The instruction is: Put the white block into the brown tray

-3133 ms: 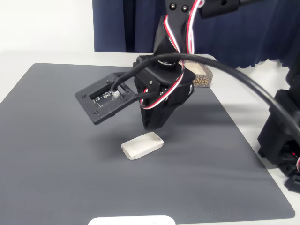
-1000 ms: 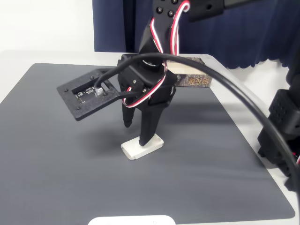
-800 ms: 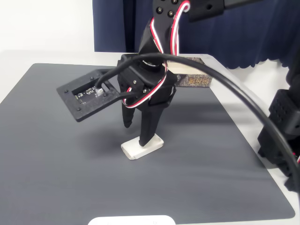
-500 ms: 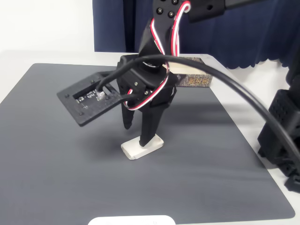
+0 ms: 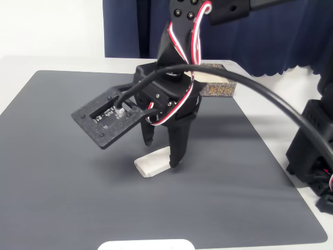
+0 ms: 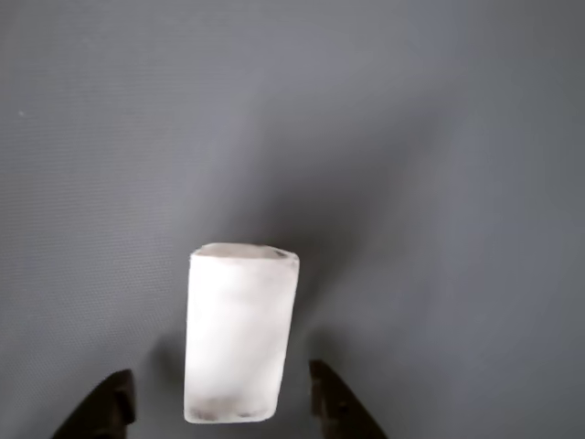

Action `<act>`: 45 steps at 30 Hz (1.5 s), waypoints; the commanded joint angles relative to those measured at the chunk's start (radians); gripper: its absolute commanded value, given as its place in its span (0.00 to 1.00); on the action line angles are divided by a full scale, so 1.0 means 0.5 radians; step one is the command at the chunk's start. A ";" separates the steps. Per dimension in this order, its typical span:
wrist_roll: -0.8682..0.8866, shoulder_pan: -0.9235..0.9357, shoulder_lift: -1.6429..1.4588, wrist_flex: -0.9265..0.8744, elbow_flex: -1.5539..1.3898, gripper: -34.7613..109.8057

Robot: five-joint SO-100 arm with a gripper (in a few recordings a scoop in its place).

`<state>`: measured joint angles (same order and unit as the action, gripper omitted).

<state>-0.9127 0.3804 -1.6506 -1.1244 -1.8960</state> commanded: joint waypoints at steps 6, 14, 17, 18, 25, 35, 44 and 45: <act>-0.006 0.025 -0.043 -0.012 0.046 0.56; 0.000 0.025 -0.031 -0.012 0.046 0.56; 0.000 0.025 -0.021 -0.009 0.046 0.56; 0.000 0.025 -0.015 -0.006 0.046 0.56; 0.000 0.021 0.006 0.012 0.049 0.56; 0.015 0.028 0.028 0.089 0.009 0.55; 0.055 0.025 0.064 0.153 -0.031 0.54; 0.055 0.025 0.071 0.156 -0.031 0.54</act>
<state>-0.8928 0.3927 -1.6122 -1.0569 -1.9159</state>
